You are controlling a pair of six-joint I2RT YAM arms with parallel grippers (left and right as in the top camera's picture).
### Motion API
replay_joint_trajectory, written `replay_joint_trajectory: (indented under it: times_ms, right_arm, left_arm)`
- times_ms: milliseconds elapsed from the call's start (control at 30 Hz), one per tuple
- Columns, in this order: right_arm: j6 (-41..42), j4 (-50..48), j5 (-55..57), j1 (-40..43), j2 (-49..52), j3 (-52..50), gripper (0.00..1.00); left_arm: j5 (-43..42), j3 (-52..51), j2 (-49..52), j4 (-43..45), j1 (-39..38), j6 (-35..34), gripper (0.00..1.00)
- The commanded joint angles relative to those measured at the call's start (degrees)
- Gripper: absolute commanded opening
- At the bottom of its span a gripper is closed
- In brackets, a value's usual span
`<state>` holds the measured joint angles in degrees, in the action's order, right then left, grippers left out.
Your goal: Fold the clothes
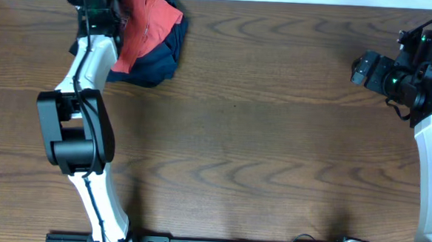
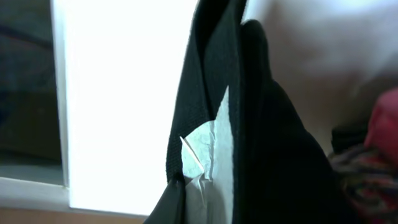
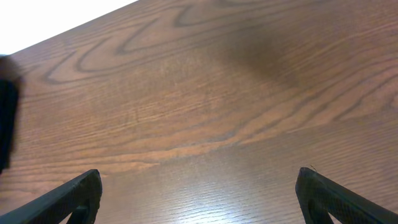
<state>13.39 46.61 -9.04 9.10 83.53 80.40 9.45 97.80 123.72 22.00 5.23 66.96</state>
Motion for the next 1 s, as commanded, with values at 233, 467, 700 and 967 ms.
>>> replay_joint_trajectory:
  times_ms: [233,467,700,967]
  right_arm:
    - [-0.79,-0.79,-0.22,-0.17,0.07,0.15,0.96]
    - [-0.83,-0.55,-0.20,-0.15,0.04,0.15,0.96]
    - [-1.73,-0.52,-0.20,-0.17,0.04,0.15,0.96]
    - [-1.70,-0.52,-0.22,-0.17,0.04,0.15,0.97]
  left_arm:
    - [-0.96,3.15,-1.36,-9.94,-2.95,-7.98,0.06]
    - [3.23,3.15,-1.38,-21.62,-11.02,-17.66,0.06]
    - [6.69,3.13,-1.36,-32.72,-13.55,-34.51,0.22]
    - [6.67,3.10,-2.71,-33.48,-14.45,-38.80,0.77]
